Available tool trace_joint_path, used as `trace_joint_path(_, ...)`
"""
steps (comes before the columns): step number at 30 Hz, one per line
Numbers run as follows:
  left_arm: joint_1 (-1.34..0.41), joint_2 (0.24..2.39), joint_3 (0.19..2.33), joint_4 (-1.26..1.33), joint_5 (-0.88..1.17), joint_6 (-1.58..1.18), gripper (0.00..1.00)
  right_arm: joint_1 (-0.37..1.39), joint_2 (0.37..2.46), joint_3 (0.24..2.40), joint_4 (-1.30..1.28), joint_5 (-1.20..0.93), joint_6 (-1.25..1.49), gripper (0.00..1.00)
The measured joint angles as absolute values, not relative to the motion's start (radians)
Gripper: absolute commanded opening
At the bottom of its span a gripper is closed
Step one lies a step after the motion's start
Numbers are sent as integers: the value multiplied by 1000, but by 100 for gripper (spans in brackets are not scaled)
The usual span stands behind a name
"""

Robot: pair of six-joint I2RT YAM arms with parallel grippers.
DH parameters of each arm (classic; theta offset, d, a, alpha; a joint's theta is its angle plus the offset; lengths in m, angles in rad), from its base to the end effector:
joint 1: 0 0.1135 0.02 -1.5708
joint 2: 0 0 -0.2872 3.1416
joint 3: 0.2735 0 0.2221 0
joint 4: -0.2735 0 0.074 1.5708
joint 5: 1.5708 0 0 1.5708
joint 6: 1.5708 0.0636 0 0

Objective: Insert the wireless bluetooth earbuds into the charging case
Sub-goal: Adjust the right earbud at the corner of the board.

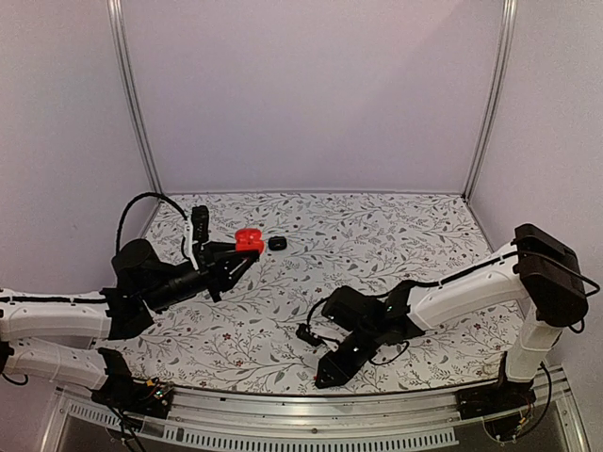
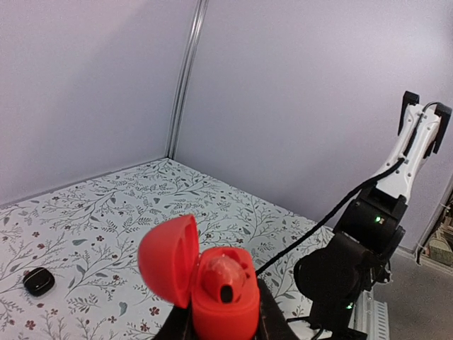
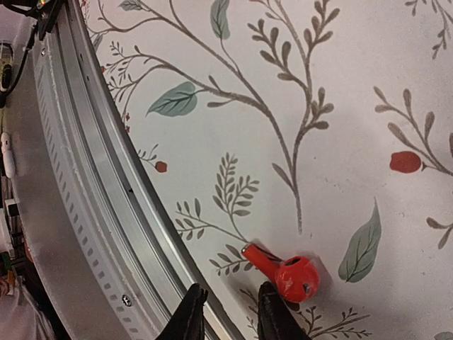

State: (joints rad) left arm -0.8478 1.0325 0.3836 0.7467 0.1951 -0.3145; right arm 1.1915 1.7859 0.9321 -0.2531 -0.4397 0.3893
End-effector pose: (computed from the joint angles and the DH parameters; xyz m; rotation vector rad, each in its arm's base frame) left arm 0.1331 -0.1695 0.2920 0.5744 1.4627 -1.0738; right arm 0.0955 0.3128 0.1547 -1.3042 2.6736 0.9657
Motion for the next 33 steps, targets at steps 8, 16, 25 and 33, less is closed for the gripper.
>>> trace_joint_path(8,-846,1008,384,733,189,-303,0,1122,1804,963,-266,-409,362,24)
trace_joint_path(16,-843,1007,383,727,175,-299,0,1032,1807,1012,-309,-368,292,22)
trace_joint_path(25,-836,1007,380,727,171,-299,0,1075,1813,1047,-342,-402,257,24)
trace_joint_path(33,-835,1007,376,728,171,-299,0,1122,1813,1034,-372,-386,288,27)
